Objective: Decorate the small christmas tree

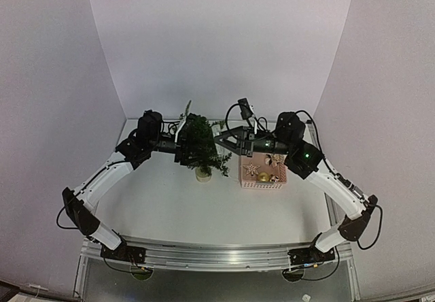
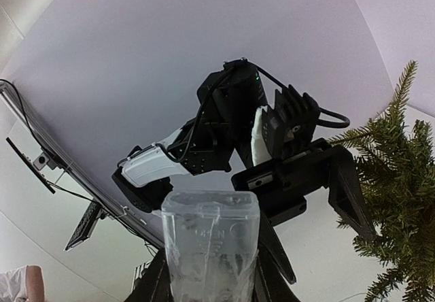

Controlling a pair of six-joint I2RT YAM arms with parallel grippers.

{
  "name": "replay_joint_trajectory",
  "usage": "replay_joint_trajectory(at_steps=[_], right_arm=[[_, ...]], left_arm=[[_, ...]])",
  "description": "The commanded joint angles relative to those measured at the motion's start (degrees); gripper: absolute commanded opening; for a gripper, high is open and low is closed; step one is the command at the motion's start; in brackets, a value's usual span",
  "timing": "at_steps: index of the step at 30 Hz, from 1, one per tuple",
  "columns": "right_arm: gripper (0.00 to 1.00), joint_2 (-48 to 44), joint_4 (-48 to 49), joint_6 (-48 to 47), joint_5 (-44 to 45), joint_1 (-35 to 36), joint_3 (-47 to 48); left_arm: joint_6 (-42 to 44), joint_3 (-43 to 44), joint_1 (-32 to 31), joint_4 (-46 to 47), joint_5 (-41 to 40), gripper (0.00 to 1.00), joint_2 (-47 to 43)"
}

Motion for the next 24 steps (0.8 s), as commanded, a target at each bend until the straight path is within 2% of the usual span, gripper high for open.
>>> replay_joint_trajectory(at_steps=[1, 5, 11, 17, 19, 24], right_arm=[[0.07, 0.0, 1.7, 0.1, -3.5, 0.2, 1.5], [0.06, 1.4, 1.7, 1.3, -7.1, 0.2, 2.8], [0.06, 2.8, 1.8, 1.8, -8.5, 0.3, 3.8], [0.05, 4.1, 1.8, 2.3, -9.2, 0.2, 4.9], [0.05, 4.5, 1.9, 2.4, -9.3, 0.2, 5.0], [0.05, 6.2, 2.0, 3.2, -10.2, 0.2, 6.5]], left_arm=[[17.9, 0.8, -1.4, -2.4, 4.4, 0.8, -3.0], [35.6, 2.6, -2.1, -5.5, 1.5, 0.86, -4.2], [65.3, -0.1, -3.9, -10.3, 1.0, 0.93, -7.3], [85.2, -5.0, -4.8, -4.1, -1.1, 0.94, -8.7], [89.0, -7.5, -5.0, -0.4, -1.1, 0.92, -9.0], [91.1, -7.3, -6.0, 3.0, -1.8, 0.8, -7.1]])
